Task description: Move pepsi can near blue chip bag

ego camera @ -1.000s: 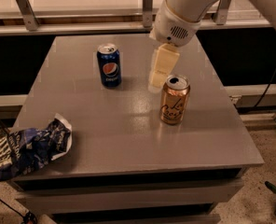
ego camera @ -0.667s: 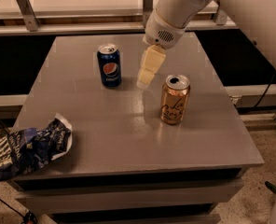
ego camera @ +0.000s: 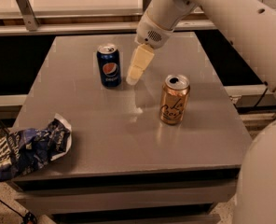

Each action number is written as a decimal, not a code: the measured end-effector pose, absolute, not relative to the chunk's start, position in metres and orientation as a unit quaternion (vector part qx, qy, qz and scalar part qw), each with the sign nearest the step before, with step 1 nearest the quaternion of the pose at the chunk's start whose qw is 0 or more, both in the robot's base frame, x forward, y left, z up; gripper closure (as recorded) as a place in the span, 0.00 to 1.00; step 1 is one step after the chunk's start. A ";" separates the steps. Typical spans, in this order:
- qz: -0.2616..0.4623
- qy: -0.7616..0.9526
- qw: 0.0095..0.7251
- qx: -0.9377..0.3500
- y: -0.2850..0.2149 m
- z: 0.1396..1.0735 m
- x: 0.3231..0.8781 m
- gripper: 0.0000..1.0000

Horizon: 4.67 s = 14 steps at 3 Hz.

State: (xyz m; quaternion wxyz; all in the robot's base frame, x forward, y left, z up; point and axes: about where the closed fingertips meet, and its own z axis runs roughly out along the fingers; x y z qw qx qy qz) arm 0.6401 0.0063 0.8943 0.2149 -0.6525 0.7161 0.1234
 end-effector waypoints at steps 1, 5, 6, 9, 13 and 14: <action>0.128 0.714 0.237 -0.646 0.009 0.892 0.640 0.00; 0.227 0.661 0.341 -0.629 0.069 0.887 0.650 0.14; 0.236 0.655 0.344 -0.630 0.078 0.891 0.648 0.38; 0.253 0.630 0.358 -0.642 0.092 0.912 0.635 0.66; 0.321 0.580 0.332 -0.671 0.145 0.892 0.616 1.00; 0.367 0.538 0.348 -0.675 0.163 0.896 0.604 1.00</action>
Offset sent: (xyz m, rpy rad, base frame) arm 0.0043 0.0376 -0.0027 0.3316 -0.1243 0.0542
